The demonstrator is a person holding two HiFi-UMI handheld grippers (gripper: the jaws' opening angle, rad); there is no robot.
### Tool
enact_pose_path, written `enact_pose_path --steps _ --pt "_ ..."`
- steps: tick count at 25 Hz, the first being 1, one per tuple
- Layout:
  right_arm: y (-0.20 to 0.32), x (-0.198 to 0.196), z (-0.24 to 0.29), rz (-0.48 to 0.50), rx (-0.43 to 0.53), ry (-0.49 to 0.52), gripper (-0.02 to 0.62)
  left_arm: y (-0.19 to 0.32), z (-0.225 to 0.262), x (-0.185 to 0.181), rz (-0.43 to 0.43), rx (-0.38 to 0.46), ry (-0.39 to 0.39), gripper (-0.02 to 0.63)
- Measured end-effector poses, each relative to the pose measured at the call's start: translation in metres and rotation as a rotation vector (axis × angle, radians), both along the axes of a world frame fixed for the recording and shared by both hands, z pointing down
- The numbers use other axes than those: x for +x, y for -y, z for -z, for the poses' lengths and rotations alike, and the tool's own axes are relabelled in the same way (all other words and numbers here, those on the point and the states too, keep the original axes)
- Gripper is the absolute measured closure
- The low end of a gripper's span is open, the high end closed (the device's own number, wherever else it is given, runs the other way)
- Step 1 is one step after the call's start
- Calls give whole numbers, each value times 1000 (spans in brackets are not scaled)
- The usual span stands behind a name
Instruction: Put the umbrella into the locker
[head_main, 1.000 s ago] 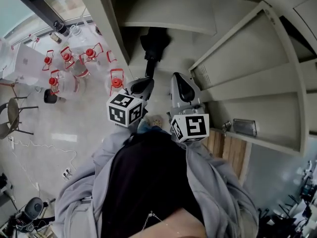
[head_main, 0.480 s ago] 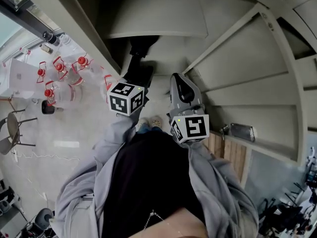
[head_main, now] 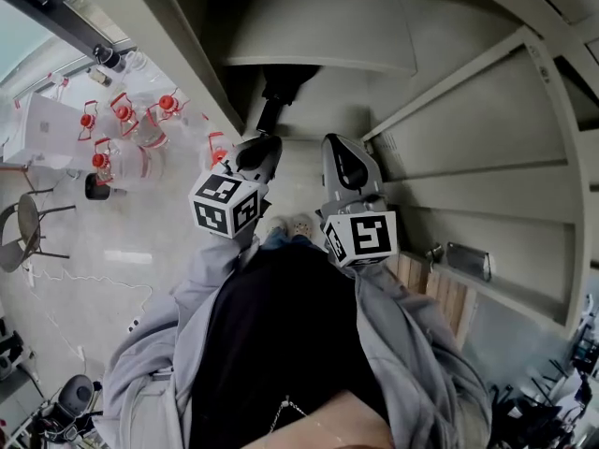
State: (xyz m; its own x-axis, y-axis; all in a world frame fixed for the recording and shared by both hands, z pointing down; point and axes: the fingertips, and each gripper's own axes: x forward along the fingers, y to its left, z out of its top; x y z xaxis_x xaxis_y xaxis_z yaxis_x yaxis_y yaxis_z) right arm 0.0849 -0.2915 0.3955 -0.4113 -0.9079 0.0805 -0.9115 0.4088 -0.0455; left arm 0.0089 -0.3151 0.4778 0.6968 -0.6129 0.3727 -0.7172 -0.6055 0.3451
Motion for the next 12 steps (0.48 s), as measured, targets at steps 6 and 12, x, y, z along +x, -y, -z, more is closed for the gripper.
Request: enact_pose_path --steps 6,12 --pt "2 -24 -1 51 -7 12 592 4 -6 -42 97 -11 33 600" --pt "1 -19 3 38 4 -2 592 12 -10 -31 78 -20 48 600"
